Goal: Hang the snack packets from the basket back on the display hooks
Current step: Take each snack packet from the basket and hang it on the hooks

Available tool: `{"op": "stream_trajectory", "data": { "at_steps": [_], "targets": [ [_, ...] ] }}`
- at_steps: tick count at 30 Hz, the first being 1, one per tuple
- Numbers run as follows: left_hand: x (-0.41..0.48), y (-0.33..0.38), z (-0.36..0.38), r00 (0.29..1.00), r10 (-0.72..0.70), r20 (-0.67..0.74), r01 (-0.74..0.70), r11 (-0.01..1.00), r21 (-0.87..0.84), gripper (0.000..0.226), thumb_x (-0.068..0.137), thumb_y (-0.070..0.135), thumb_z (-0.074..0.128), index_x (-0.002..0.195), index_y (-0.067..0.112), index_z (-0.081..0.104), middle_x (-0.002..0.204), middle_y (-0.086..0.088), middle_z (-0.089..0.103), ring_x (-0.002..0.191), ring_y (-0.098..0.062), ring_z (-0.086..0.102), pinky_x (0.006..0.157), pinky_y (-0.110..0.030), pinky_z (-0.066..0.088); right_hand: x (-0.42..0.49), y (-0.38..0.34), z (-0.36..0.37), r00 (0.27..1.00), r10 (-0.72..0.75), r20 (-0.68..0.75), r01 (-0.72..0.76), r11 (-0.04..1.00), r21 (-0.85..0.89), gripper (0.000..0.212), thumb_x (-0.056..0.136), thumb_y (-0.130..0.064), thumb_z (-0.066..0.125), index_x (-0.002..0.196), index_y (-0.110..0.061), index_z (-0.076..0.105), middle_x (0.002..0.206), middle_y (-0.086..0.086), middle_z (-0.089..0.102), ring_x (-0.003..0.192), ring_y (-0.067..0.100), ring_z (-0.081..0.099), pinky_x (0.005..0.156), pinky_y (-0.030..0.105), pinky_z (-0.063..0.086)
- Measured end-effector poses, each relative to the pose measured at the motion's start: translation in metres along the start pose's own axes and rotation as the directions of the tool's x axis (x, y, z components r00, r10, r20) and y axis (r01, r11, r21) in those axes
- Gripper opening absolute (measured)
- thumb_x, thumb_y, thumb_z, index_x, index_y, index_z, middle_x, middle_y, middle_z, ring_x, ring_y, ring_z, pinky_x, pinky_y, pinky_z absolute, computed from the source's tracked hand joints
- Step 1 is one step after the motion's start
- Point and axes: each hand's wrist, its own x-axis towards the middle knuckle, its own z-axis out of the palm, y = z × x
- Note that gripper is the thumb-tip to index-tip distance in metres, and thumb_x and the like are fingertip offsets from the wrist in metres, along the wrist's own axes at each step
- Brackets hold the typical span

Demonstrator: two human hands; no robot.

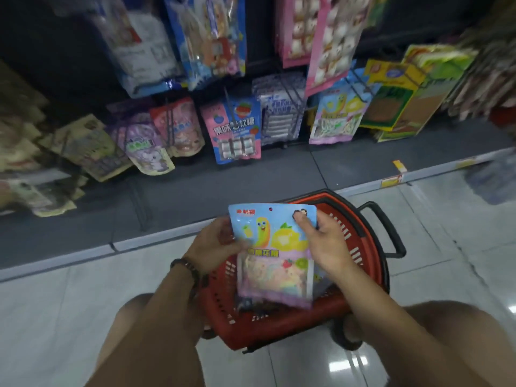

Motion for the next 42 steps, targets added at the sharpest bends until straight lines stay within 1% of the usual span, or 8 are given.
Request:
{"op": "stream_trajectory", "data": {
  "at_steps": [7,12,16,22,26,30,35,42],
  "targets": [
    [-0.084,0.040,0.021,0.986,0.108,0.130,-0.049,0.918,-0.393,0.027,0.096,0.016,0.069,0.118,0.005,0.078,0.120,-0.019,0.077,0.103,-0.030,0.076,0.088,-0.040,0.060,-0.069,-0.073,-0.018,0.982,-0.102,-0.157,0.134,0.969,0.206,0.021,0.107,-0.021,0.066,0.096,-0.009,0.079,0.087,0.000,0.083,0.076,0.013,0.075,0.068,0.033,0.061],
    [-0.119,0.088,0.028,0.965,0.202,-0.168,-0.253,0.886,-0.388,0.019,0.103,0.008,0.064,0.118,0.008,0.075,0.115,-0.009,0.080,0.100,-0.021,0.076,0.084,-0.036,0.061,-0.098,-0.109,-0.036,0.999,-0.032,0.042,0.018,0.950,0.313,0.041,0.088,-0.047,0.083,0.101,-0.008,0.082,0.106,0.015,0.082,0.106,0.034,0.077,0.094,0.044,0.057],
    [-0.137,0.132,0.018,0.918,0.273,-0.286,-0.372,0.844,-0.387,0.023,0.102,0.010,0.066,0.124,0.012,0.072,0.121,-0.007,0.079,0.114,-0.025,0.075,0.100,-0.042,0.059,-0.127,-0.114,-0.047,0.976,-0.074,0.206,0.010,0.955,0.298,0.028,0.090,-0.024,0.083,0.108,-0.003,0.081,0.118,0.033,0.075,0.115,0.050,0.072,0.100,0.062,0.058],
    [-0.158,0.154,0.011,0.933,0.297,-0.204,-0.354,0.858,-0.372,0.035,0.091,0.035,0.080,0.122,0.017,0.076,0.123,-0.007,0.078,0.119,-0.033,0.073,0.109,-0.060,0.052,-0.152,-0.143,-0.049,0.983,-0.142,0.113,0.100,0.945,0.312,0.011,0.103,-0.009,0.069,0.105,-0.002,0.078,0.097,0.012,0.083,0.086,0.025,0.081,0.065,0.029,0.061],
    [-0.166,0.154,0.014,0.946,0.297,-0.130,-0.324,0.864,-0.386,0.040,0.084,0.014,0.089,0.120,0.010,0.073,0.120,-0.018,0.078,0.112,-0.042,0.074,0.102,-0.067,0.054,-0.150,-0.160,-0.051,0.981,-0.185,0.057,0.158,0.935,0.317,0.016,0.101,-0.011,0.072,0.113,-0.004,0.080,0.107,0.018,0.083,0.098,0.034,0.081,0.082,0.043,0.066],
    [-0.166,0.164,0.014,0.933,0.318,-0.170,-0.360,0.852,-0.380,0.051,0.071,0.025,0.097,0.116,0.022,0.073,0.124,-0.013,0.077,0.114,-0.039,0.074,0.100,-0.066,0.055,-0.150,-0.181,-0.057,0.977,-0.198,0.079,0.178,0.961,0.210,0.014,0.102,-0.016,0.072,0.104,-0.006,0.081,0.098,0.014,0.084,0.092,0.031,0.082,0.076,0.034,0.061],
    [-0.169,0.192,0.010,0.908,0.377,-0.181,-0.418,0.843,-0.340,0.045,0.082,0.009,0.089,0.123,0.016,0.071,0.120,-0.004,0.080,0.111,-0.025,0.077,0.096,-0.048,0.061,-0.142,-0.217,-0.067,0.980,-0.185,0.079,0.165,0.963,0.215,0.010,0.098,-0.013,0.077,0.106,-0.008,0.081,0.100,0.016,0.084,0.092,0.035,0.082,0.081,0.042,0.063],
    [-0.174,0.244,-0.015,0.890,0.390,-0.236,-0.450,0.833,-0.322,0.030,0.088,-0.001,0.080,0.116,0.008,0.071,0.111,-0.016,0.080,0.101,-0.040,0.078,0.092,-0.063,0.060,-0.124,-0.282,-0.055,0.975,-0.194,0.105,0.167,0.959,0.229,0.015,0.099,-0.011,0.076,0.113,-0.005,0.078,0.102,0.015,0.084,0.093,0.036,0.082,0.084,0.054,0.066]
  ]
}}
